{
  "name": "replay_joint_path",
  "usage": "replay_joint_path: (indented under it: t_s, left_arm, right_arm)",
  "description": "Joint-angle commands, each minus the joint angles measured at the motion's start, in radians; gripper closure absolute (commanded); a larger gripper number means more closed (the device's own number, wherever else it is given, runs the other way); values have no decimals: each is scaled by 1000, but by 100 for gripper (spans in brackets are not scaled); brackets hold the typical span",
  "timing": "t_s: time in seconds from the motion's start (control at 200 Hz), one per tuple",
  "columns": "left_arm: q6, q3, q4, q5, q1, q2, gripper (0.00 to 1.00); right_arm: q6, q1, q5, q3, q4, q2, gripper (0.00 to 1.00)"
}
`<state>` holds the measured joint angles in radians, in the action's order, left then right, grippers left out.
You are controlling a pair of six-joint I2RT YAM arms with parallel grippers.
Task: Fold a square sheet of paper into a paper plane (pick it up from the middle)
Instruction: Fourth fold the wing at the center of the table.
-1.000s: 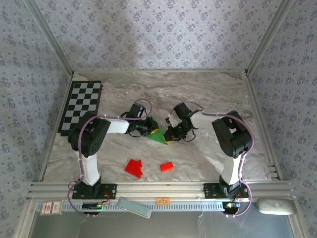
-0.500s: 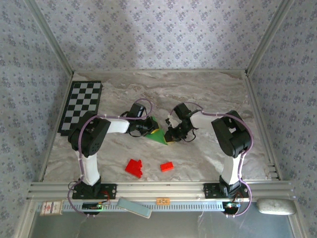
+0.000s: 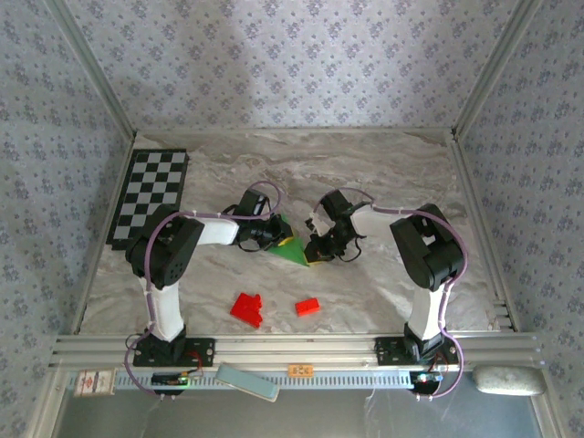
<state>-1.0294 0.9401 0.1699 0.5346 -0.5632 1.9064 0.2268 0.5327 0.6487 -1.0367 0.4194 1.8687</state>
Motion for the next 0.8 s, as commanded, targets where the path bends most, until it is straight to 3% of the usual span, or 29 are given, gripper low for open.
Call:
replay_joint_path:
  t_s: [0.0, 0.24, 0.795]
  left_arm:
    - [6, 7, -63, -21, 1, 34, 89]
    - [3, 10, -64, -18, 1, 31, 89]
    - [-1, 15, -61, -10, 1, 26, 89]
  right_arm:
    - [2, -4, -28, -12, 52, 21, 88]
    - [37, -17, -25, -1, 6, -107, 77]
    - [78, 40, -3, -72, -59, 22, 86]
